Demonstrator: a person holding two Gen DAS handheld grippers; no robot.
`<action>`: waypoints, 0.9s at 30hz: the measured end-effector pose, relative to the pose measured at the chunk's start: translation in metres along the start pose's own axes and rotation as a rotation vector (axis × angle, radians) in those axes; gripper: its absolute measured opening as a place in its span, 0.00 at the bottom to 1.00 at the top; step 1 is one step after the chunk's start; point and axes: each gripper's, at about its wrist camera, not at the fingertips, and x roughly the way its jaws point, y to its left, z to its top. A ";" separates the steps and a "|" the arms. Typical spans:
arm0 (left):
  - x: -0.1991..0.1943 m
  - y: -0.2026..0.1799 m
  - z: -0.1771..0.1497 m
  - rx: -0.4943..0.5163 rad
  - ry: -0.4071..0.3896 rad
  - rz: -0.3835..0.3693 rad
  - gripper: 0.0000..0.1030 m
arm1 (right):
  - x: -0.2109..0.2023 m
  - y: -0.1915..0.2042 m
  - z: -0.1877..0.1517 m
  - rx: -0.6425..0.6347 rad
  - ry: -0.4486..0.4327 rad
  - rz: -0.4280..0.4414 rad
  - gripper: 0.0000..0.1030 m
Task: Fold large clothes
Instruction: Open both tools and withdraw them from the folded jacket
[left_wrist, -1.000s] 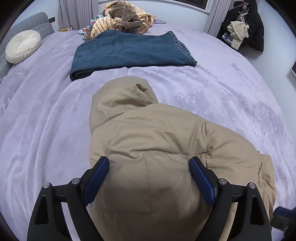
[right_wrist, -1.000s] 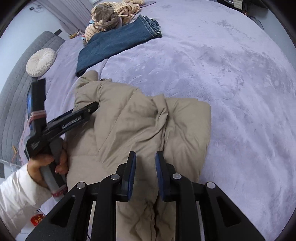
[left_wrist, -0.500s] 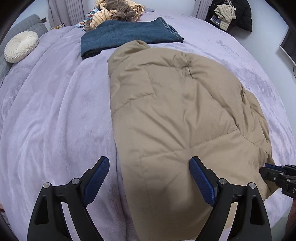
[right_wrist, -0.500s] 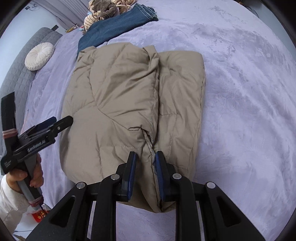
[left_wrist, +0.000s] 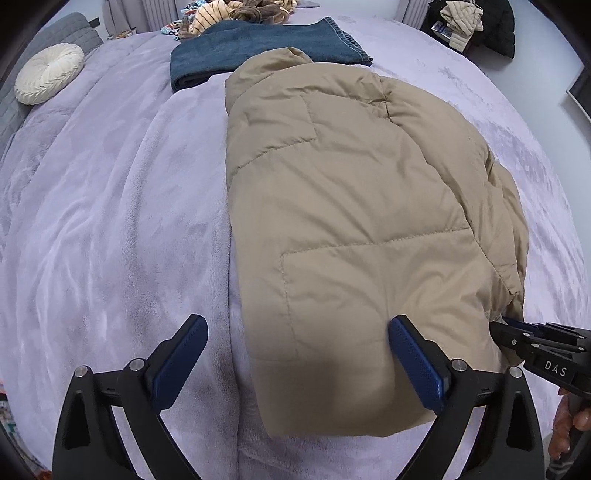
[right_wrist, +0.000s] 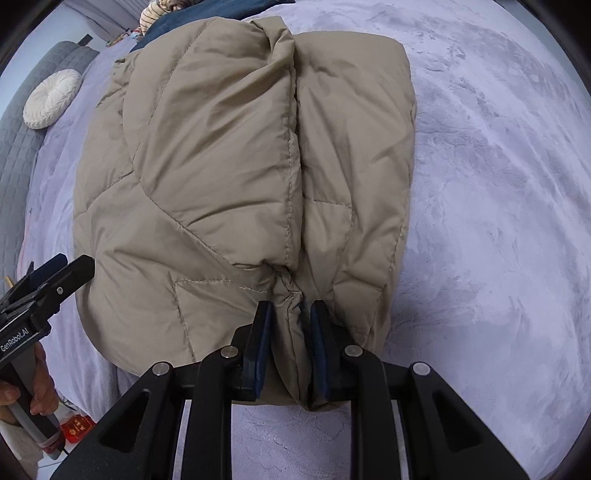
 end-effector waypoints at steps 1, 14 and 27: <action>-0.002 0.000 -0.001 -0.002 0.004 0.002 0.96 | -0.003 0.000 -0.001 0.004 0.006 0.001 0.23; -0.034 0.003 -0.019 -0.024 -0.003 -0.028 0.96 | -0.057 -0.006 -0.041 0.047 -0.034 0.011 0.36; -0.088 0.003 -0.049 -0.101 -0.071 0.026 0.99 | -0.100 -0.002 -0.062 0.005 -0.075 0.039 0.55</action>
